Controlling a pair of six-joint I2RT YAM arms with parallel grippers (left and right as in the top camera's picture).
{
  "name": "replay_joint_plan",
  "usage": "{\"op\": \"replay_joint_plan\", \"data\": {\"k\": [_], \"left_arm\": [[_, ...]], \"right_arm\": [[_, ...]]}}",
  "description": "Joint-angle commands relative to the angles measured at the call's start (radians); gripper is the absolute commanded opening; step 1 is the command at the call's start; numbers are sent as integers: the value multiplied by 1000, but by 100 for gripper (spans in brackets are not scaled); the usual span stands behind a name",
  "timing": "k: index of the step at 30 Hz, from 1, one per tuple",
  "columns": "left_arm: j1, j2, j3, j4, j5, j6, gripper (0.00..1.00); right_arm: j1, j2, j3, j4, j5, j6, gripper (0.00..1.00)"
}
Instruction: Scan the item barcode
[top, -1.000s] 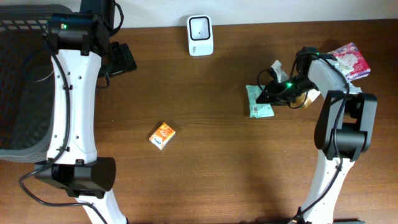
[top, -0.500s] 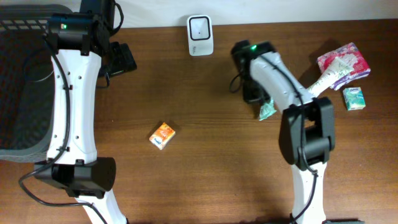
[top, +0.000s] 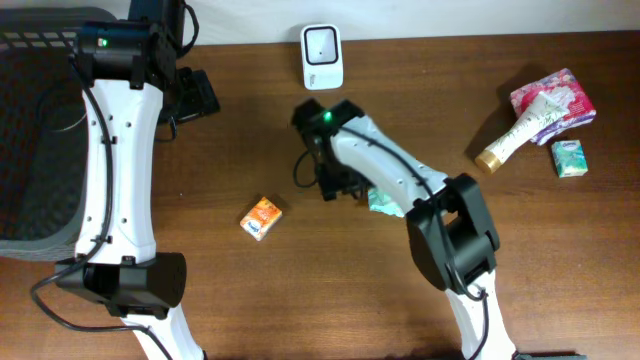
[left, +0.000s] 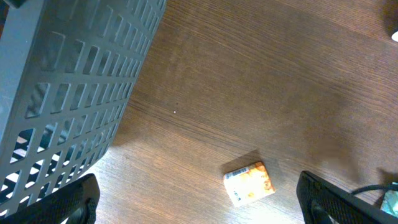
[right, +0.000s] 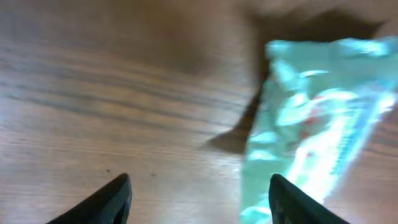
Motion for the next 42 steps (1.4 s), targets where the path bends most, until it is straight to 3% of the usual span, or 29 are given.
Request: {"op": "replay_joint_plan", "data": {"k": [1, 3, 4, 6, 15, 20, 24, 31, 37, 42], "left_arm": [[-3, -26, 11, 0, -11, -1, 99], [-3, -26, 11, 0, -11, -1, 99], [-3, -26, 11, -1, -11, -1, 99], [-3, -26, 11, 0, -11, -1, 99], [-3, -26, 11, 0, -11, -1, 99], [-3, -26, 11, 0, -11, -1, 99], [-3, -26, 11, 0, -11, -1, 99], [-3, -26, 11, 0, -11, -1, 99], [-3, -26, 11, 0, -11, -1, 99], [-3, -26, 11, 0, -11, -1, 99]], "right_arm": [[-128, -24, 58, -53, -9, -4, 51], [-215, -24, 34, -85, -41, -4, 6], [-253, -24, 1, -85, -82, -5, 4], [-264, -24, -34, -65, -127, -78, 4], [-236, -24, -210, 106, -195, -82, 4], [-237, -31, 8, -115, -199, -84, 4], [-228, -26, -15, -135, -199, -83, 4], [-190, -26, -229, 68, -200, -82, 4], [-192, -29, 68, -104, -202, -83, 4], [-193, -23, 0, 12, -143, -82, 4]]}}
